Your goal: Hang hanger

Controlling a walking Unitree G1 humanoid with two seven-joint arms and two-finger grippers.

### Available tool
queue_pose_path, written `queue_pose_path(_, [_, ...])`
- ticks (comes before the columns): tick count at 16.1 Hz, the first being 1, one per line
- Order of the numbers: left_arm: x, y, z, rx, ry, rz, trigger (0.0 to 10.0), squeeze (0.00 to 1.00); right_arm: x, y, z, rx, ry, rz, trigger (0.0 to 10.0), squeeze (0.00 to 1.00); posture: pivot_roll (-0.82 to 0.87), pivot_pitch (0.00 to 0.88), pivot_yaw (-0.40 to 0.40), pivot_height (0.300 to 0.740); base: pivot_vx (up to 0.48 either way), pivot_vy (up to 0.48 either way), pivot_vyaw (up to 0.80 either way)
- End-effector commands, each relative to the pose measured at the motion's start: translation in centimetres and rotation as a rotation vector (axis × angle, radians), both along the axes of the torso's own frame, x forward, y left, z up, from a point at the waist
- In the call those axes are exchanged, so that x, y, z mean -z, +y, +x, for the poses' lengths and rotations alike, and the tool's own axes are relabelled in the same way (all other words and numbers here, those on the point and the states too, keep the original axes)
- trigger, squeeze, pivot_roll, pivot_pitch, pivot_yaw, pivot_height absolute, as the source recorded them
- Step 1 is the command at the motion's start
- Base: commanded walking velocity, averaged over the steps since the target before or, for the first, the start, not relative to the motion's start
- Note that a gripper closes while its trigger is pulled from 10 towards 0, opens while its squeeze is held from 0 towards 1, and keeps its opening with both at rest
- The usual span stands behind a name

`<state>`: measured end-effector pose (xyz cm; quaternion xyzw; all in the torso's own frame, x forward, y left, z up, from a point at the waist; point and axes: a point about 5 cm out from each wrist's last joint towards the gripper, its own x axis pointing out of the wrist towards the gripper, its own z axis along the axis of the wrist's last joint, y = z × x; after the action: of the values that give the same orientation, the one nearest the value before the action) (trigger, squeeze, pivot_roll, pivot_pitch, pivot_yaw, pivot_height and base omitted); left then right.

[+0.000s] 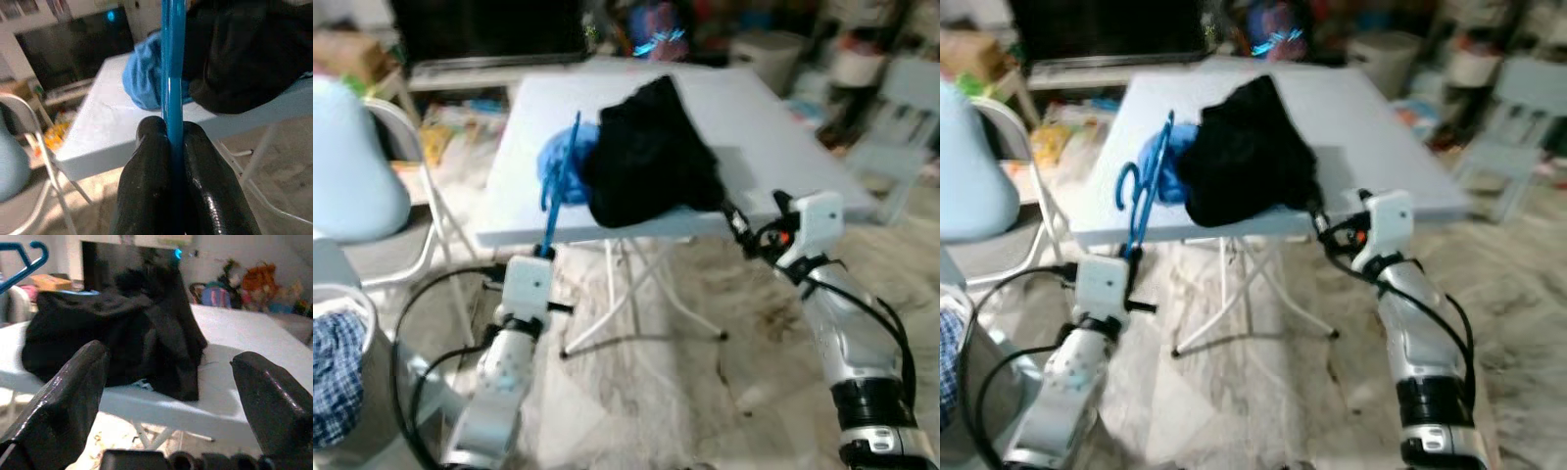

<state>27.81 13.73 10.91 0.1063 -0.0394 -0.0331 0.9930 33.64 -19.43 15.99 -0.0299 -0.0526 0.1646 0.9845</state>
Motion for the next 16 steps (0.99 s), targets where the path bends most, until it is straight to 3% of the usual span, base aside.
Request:
queue_pose_path(1, [-0.1, -0.2, 0.0, 0.016, -0.001, 0.002, 10.0, 0.0, -0.6, 0.1, 0.0, -0.033, -0.013, -0.04, 10.0, 0.0, 0.05, 0.038, 0.036, 0.74, -0.322, 0.0, 0.0])
queue_pose_path(6, [0.1, -1.0, 0.2, 0.075, 0.003, 0.015, 10.0, 0.0, -0.6, -1.3, -0.3, -0.008, -0.007, -0.066, 10.0, 0.0, 0.03, 0.044, 0.051, 0.74, -0.173, 0.0, 0.0])
queue_pose_path(16, [2.7, -0.1, 0.5, 0.039, 0.118, -0.106, 10.0, 0.0, 2.3, 0.1, -1.9, 0.078, 0.041, -0.01, 10.0, 0.0, 0.0, 0.031, 0.051, 0.74, 0.0, 0.0, 0.0])
